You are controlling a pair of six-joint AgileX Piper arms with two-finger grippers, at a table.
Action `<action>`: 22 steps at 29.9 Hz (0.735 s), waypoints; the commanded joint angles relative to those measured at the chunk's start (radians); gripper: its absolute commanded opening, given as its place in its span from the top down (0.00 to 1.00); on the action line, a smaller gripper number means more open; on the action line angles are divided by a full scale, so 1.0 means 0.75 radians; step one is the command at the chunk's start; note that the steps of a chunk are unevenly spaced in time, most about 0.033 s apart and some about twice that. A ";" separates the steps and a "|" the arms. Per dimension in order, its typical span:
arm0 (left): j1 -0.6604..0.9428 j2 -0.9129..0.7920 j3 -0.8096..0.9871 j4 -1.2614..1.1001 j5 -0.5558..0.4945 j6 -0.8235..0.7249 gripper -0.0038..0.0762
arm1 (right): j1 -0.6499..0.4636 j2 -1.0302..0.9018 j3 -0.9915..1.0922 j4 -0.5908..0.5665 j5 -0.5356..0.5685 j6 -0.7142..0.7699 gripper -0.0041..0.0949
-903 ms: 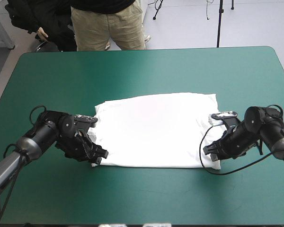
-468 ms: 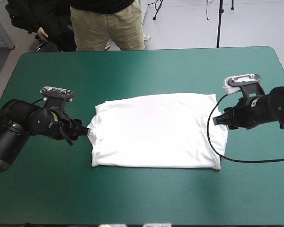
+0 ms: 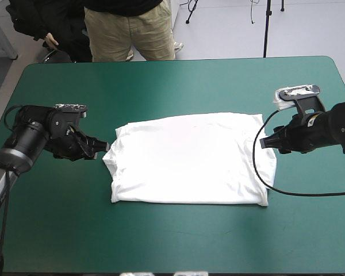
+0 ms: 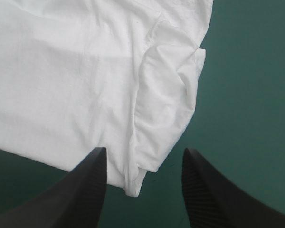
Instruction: Fold the cloth
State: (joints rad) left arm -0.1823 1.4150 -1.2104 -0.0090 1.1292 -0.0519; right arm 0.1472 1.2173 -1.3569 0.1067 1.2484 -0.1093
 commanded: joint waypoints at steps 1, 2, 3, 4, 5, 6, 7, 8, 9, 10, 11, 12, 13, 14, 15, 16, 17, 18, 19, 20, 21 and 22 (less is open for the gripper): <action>0.005 0.055 -0.040 -0.076 -0.078 0.035 0.44 | -0.007 -0.035 -0.042 0.000 -0.029 0.000 0.48; 0.005 0.085 -0.040 -0.093 -0.096 0.038 0.44 | -0.007 -0.035 -0.042 0.000 -0.029 0.000 0.48; 0.005 0.107 -0.040 -0.096 -0.115 0.038 0.44 | -0.007 -0.035 -0.042 0.000 -0.029 0.000 0.48; 0.005 0.134 -0.040 -0.096 -0.138 0.038 0.44 | -0.007 -0.035 -0.042 0.000 -0.029 0.000 0.48; 0.005 0.160 -0.040 -0.096 -0.160 0.038 0.44 | -0.007 -0.035 -0.042 0.000 -0.029 0.000 0.48; 0.005 0.184 -0.040 -0.096 -0.178 0.038 0.44 | -0.007 -0.035 -0.042 0.000 -0.029 0.000 0.48; 0.005 0.209 -0.040 -0.096 -0.191 0.038 0.44 | -0.007 -0.035 -0.042 0.000 -0.029 0.000 0.48; 0.005 0.234 -0.040 -0.096 -0.202 0.038 0.44 | -0.007 -0.035 -0.042 0.000 -0.029 0.000 0.48; 0.005 0.258 -0.040 -0.096 -0.210 0.038 0.44 | -0.007 -0.035 -0.042 0.000 -0.029 0.000 0.48; 0.005 0.278 -0.040 -0.096 -0.213 0.038 0.44 | -0.007 -0.035 -0.042 0.000 -0.029 0.000 0.48; 0.005 0.301 -0.040 -0.096 -0.216 0.038 0.44 | -0.007 -0.035 -0.042 -0.002 -0.029 0.000 0.48; 0.005 0.324 -0.040 -0.096 -0.219 0.038 0.44 | -0.007 -0.035 -0.042 -0.008 -0.029 0.000 0.48; 0.005 0.340 -0.040 -0.096 -0.225 0.038 0.44 | -0.007 -0.035 -0.042 -0.010 -0.029 0.000 0.48; 0.005 0.360 -0.040 -0.096 -0.228 0.038 0.44 | -0.007 -0.035 -0.042 -0.013 -0.029 0.000 0.48; 0.005 0.378 -0.040 -0.096 -0.232 0.038 0.44 | -0.007 -0.035 -0.042 -0.017 -0.029 0.000 0.48; 0.005 0.393 -0.040 -0.096 -0.235 0.038 0.44 | -0.007 -0.035 -0.042 -0.019 -0.029 0.000 0.48; 0.005 0.405 -0.040 -0.102 -0.235 0.038 0.44 | -0.007 -0.035 -0.042 -0.026 -0.029 0.000 0.48; 0.005 0.415 -0.040 -0.112 -0.235 0.038 0.44 | -0.007 -0.035 -0.042 -0.033 -0.029 0.000 0.48; 0.005 0.416 -0.040 -0.119 -0.238 0.040 0.45 | -0.007 -0.035 -0.042 -0.033 -0.029 0.000 0.48; 0.002 0.425 -0.040 -0.124 -0.238 0.043 0.48 | -0.007 -0.035 -0.042 -0.033 -0.029 0.000 0.48; 0.002 0.426 -0.040 -0.131 -0.240 0.043 0.54 | -0.007 -0.035 -0.042 -0.033 -0.029 0.000 0.48; 0.002 0.432 -0.040 -0.135 -0.243 0.043 0.60 | -0.007 -0.035 -0.042 -0.033 -0.029 0.000 0.48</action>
State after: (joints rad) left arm -0.1774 1.7664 -1.2163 -0.0803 0.9614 -0.0177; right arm 0.1472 1.2173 -1.3569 0.0860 1.2484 -0.1093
